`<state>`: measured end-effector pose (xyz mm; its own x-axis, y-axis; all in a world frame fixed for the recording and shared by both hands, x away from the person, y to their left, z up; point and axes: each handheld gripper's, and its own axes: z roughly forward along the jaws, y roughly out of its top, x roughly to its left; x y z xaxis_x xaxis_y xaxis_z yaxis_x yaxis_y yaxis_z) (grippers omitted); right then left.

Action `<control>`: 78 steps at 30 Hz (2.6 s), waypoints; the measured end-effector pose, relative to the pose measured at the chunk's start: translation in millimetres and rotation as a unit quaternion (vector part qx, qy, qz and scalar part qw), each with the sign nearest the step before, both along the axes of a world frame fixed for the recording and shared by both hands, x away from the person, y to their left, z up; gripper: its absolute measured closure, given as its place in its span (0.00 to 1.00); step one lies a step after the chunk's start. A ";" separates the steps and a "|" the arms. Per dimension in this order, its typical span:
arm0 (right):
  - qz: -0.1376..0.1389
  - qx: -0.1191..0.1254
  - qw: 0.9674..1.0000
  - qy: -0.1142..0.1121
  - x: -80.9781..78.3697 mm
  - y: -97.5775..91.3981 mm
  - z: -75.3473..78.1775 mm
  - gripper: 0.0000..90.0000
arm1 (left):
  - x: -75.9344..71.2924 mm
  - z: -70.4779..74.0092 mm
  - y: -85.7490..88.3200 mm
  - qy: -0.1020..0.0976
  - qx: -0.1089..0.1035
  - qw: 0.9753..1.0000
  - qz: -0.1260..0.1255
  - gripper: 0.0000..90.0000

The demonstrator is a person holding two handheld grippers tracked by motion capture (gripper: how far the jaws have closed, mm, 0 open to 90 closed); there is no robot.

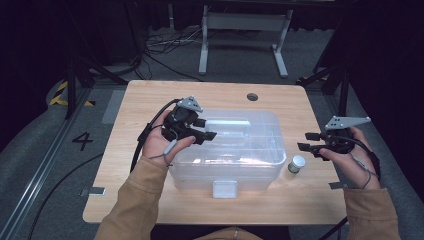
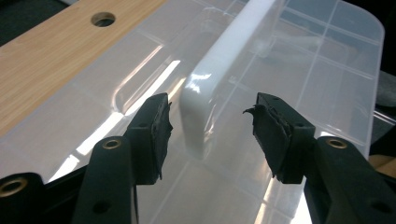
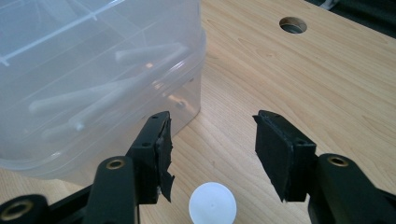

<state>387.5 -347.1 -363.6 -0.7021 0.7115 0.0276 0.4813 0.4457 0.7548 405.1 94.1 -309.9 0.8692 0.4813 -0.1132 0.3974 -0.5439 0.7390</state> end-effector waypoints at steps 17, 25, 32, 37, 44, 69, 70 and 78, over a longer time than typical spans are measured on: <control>0.006 -0.003 1.000 0.000 -0.1 2.3 -0.4 0.52 | 4.0 0.2 1.8 0.003 -0.002 1.000 0.025 0.84; 0.007 -0.004 1.000 0.002 0.0 3.0 -0.9 0.52 | 3.7 2.7 -0.1 0.005 0.007 1.000 0.028 0.84; 0.010 -0.005 1.000 -0.001 -0.6 4.2 -0.1 0.52 | 5.8 6.1 -1.6 0.012 0.017 0.999 0.027 0.84; 0.013 -0.006 1.000 -0.001 -1.0 4.7 0.2 0.52 | 9.5 9.9 -0.1 0.018 0.016 0.999 0.028 0.84; 0.014 -0.005 1.000 -0.002 -1.8 4.6 1.1 0.52 | 19.1 19.5 -0.3 0.029 0.013 0.999 0.037 0.83; 0.104 0.005 0.994 -0.012 -19.0 18.0 15.1 0.96 | 53.3 43.3 0.1 0.067 0.012 0.996 0.057 0.80; 0.112 0.004 0.994 -0.008 -19.3 19.7 14.3 0.97 | 53.9 43.8 -0.2 0.067 0.012 0.996 0.058 0.80; 0.166 0.002 0.986 0.016 -20.8 33.5 8.4 0.99 | 61.5 46.4 -0.1 0.081 0.013 0.995 0.056 0.80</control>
